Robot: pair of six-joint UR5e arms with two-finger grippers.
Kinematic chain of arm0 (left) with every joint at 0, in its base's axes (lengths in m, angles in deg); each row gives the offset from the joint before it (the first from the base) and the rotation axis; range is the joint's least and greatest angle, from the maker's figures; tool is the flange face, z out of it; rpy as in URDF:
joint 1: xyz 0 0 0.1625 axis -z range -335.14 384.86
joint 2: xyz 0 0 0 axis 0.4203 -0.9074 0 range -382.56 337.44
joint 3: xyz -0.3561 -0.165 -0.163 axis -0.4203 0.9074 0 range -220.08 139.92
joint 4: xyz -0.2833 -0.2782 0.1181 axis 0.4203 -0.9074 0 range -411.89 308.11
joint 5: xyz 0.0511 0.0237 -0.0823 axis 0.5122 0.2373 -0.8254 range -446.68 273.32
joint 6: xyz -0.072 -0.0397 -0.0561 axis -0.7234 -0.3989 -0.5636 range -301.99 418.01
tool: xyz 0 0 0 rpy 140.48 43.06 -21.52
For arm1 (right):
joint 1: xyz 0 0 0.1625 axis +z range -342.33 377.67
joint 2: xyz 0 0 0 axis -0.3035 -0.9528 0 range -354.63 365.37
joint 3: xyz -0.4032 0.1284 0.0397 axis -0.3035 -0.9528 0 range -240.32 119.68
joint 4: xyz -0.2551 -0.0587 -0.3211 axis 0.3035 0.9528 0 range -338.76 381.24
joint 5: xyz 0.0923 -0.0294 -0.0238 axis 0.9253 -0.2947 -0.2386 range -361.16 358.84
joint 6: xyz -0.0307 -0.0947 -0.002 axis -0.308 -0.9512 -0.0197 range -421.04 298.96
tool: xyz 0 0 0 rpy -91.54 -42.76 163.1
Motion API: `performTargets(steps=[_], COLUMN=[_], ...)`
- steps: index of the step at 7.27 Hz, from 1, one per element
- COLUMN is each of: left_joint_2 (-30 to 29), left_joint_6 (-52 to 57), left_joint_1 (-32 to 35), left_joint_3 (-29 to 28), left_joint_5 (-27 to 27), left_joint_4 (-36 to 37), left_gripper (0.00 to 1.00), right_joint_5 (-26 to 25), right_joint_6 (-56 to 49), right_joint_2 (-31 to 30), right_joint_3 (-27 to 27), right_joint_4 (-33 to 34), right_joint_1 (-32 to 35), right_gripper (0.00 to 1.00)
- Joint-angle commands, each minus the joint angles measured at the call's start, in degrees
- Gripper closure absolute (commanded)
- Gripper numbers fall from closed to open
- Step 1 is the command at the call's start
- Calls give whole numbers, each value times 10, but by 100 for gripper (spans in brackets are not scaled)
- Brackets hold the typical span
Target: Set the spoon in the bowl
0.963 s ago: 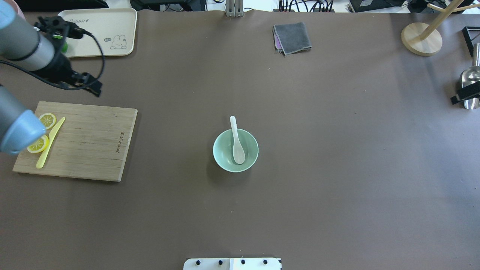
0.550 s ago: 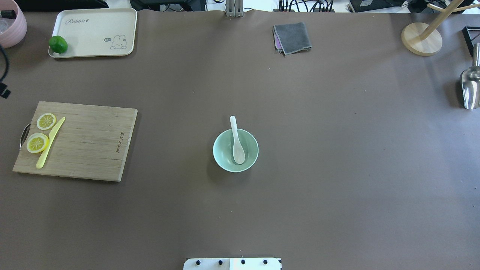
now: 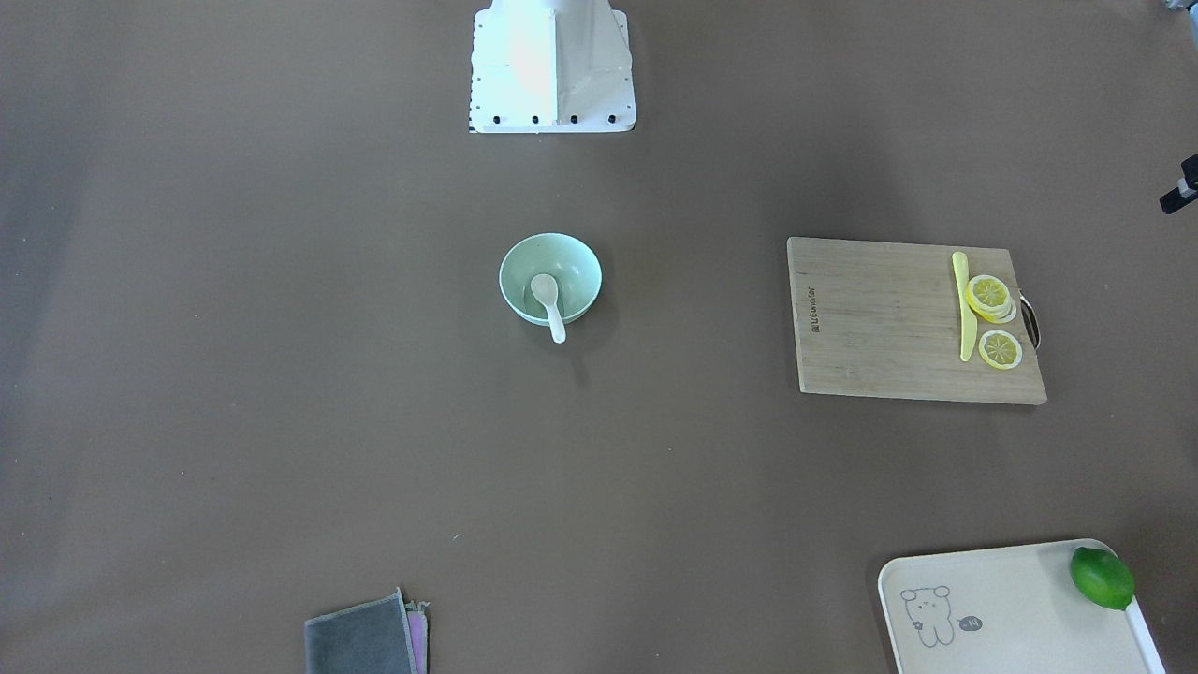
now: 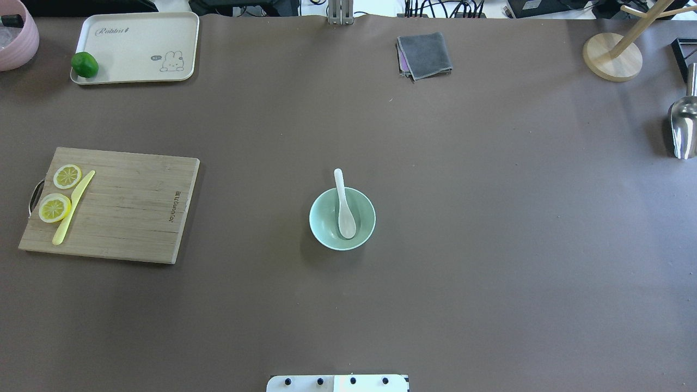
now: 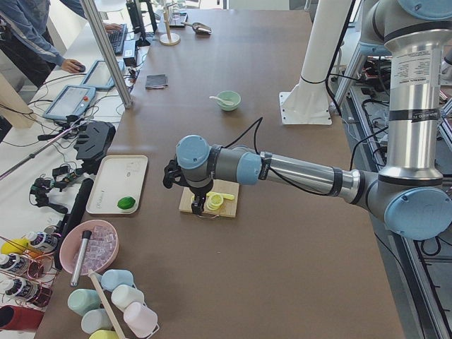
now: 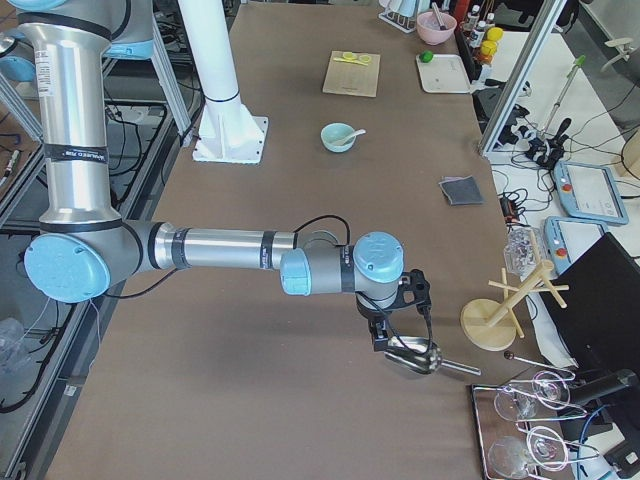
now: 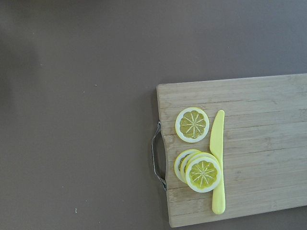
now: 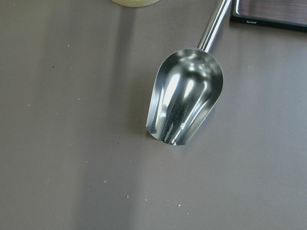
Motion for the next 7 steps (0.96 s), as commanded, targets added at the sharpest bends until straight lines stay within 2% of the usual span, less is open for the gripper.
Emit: performTargets(steps=[1,2,7], left_joint_2=[0,-2,-4], left_joint_6=[15,15,15], left_joint_1=[8,4,6], left_joint_3=[3,2,4], left_joint_5=[37,84,87], left_joint_4=[-2,-2,-1], left_gripper=[2,2,2], right_joint_5=[0,3,4], right_joint_6=[-1,-1,4], right_joint_2=[-1,-2,-2], right_joint_3=[1,1,0], right_joint_4=[0,-1,-1], right_joint_1=[1,1,1], right_gripper=[0,0,0])
